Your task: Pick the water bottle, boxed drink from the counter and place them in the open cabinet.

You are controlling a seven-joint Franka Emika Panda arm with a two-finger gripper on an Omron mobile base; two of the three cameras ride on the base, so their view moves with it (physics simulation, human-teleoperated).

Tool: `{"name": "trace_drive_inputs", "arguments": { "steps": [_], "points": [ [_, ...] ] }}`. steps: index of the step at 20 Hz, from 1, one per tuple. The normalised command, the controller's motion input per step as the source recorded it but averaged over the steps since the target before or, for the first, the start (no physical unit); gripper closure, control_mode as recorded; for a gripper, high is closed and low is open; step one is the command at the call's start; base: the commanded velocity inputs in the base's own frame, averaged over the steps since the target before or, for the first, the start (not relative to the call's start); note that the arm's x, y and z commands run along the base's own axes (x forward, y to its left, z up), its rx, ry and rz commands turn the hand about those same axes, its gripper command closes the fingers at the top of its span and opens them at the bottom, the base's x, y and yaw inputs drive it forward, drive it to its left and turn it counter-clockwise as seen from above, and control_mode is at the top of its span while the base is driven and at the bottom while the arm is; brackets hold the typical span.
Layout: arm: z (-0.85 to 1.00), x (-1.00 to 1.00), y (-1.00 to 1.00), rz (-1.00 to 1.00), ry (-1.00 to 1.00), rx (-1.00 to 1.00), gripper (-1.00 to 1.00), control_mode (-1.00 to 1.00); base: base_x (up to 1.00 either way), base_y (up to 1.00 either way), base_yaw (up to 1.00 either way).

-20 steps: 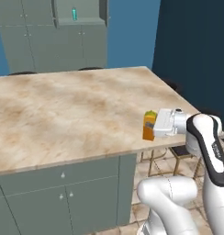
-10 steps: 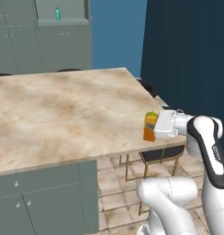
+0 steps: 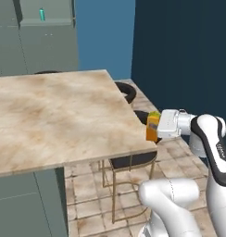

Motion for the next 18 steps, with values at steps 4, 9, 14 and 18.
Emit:
{"name": "trace_drive_inputs", "arguments": {
  "steps": [4,9,14,18],
  "points": [
    [0.00,0.00,0.00,0.00,0.00,0.00,1.00,1.00,0.00,-0.73,0.00],
    [0.00,0.00,0.00,0.00,0.00,0.00,1.00,1.00,0.03,-0.71,0.02],
    [0.00,0.00,0.00,0.00,0.00,0.00,1.00,1.00,0.03,-0.71,0.03],
    [0.00,0.00,0.00,0.00,0.00,0.00,1.00,1.00,0.05,-0.70,0.02]
  ]
}}
